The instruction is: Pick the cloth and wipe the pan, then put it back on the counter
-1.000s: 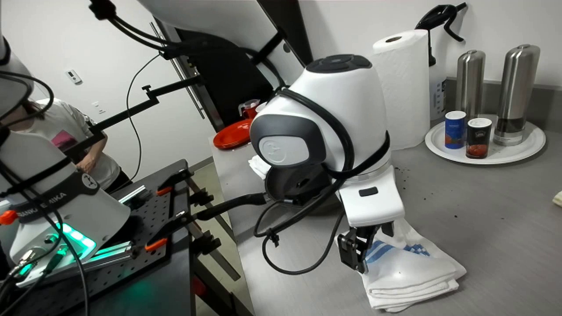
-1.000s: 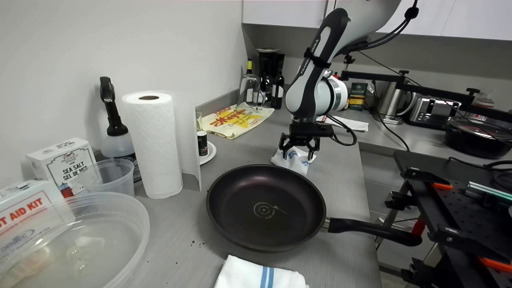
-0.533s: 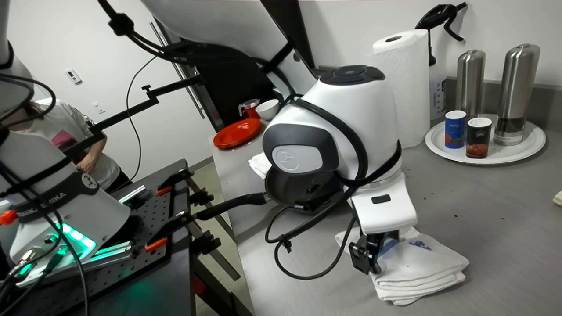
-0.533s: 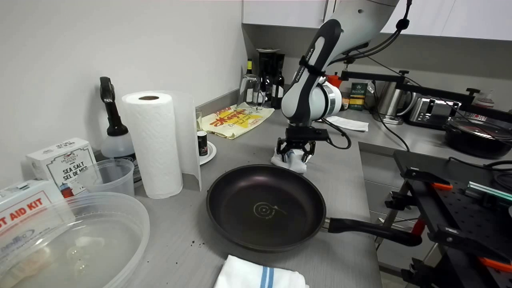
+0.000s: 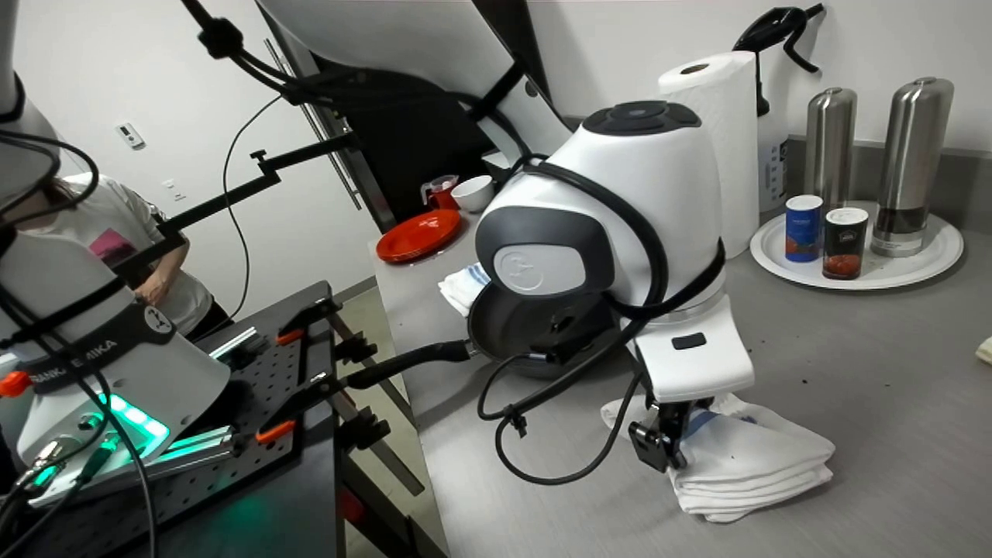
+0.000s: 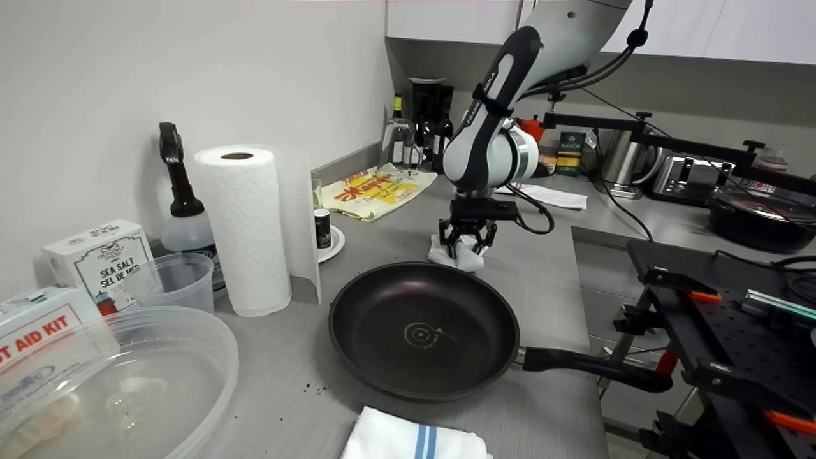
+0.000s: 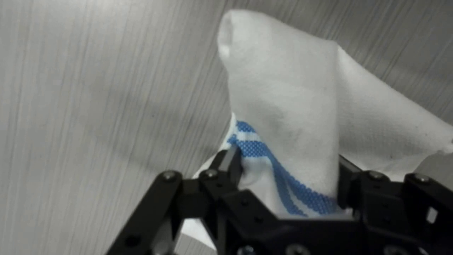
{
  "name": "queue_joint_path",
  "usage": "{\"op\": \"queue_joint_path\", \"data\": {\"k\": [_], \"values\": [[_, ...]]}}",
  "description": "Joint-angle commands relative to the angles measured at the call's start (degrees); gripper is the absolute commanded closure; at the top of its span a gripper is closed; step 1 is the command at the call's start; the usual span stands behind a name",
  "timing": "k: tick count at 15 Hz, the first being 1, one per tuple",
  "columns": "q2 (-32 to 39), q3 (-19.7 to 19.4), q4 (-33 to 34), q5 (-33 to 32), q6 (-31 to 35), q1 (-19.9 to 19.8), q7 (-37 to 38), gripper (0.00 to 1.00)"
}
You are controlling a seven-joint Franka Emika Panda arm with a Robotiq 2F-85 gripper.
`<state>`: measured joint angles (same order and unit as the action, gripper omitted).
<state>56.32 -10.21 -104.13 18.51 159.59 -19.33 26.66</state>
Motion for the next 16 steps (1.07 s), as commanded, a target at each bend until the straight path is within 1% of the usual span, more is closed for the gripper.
{"op": "queue_joint_path", "data": {"k": [1,3,6,7,8,9,10,15,16], "values": [[1.5,0.7,2.0,1.6,-1.1,-0.5,-2.0,0.14],[1.3,0.8,2.0,1.6,-1.2,-0.5,-2.1,0.00],[1.7,1.0,2.0,1.7,-1.3,-0.5,-2.1,0.00],[1.9,1.0,2.0,1.6,-1.3,-0.5,-2.2,0.18],[1.9,1.1,2.0,1.6,-1.4,-0.5,-2.2,0.25],[1.8,1.1,2.0,1.6,-1.3,-0.4,-2.2,0.28],[1.7,1.2,2.0,1.6,-1.3,-0.4,-2.2,0.35],[1.0,1.3,1.7,1.6,-1.3,-0.4,-2.5,0.74],[0.8,1.3,1.5,1.6,-1.3,-0.3,-2.6,0.53]]}}
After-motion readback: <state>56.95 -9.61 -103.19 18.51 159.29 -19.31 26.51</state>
